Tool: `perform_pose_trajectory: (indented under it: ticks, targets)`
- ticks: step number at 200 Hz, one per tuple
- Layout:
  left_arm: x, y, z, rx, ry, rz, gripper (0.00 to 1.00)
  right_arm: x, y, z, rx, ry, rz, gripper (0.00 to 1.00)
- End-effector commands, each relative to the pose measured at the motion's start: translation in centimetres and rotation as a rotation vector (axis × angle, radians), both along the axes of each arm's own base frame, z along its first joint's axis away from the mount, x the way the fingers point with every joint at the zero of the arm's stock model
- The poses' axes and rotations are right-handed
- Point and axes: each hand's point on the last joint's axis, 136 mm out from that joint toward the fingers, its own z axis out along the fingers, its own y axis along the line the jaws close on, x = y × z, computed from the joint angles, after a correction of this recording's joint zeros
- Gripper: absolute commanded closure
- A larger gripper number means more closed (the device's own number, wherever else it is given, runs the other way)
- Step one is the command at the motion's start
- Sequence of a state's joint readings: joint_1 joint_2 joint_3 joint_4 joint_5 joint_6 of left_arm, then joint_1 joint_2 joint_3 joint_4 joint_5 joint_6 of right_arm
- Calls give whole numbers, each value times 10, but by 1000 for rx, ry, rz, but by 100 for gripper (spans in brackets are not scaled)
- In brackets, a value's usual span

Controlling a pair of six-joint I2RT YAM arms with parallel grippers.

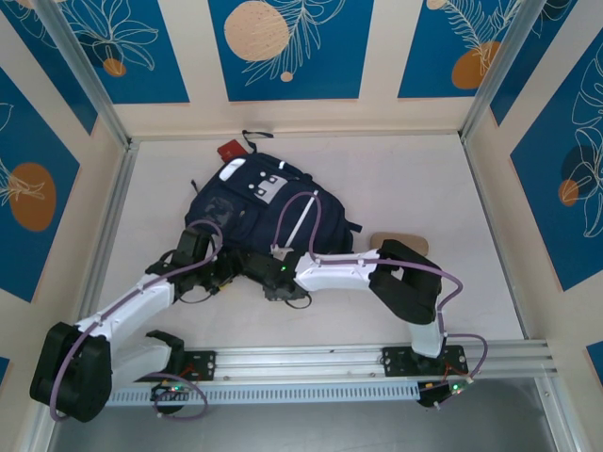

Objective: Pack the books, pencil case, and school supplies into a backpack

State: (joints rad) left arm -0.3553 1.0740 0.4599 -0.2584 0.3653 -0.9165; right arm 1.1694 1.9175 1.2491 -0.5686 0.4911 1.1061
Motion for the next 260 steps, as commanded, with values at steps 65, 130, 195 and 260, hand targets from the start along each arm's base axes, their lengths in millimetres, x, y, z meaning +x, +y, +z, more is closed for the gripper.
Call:
perform_pose_trajectory:
  ticks: [65,130,195,260]
  targets:
    - [4,-15,-1,-144,2,54,22,8,15,22,26,-94,74,92]
    - [20,-28,-5,-183,-28,98,28,0,17,37,82,-88,107,100]
    - [30,-22,-17,-99,-45,141,70,-2,-2,39,55,-67,53,100]
    - [25,6,-28,122,-53,106,100,2,-96,51,-150,-114,-37,100]
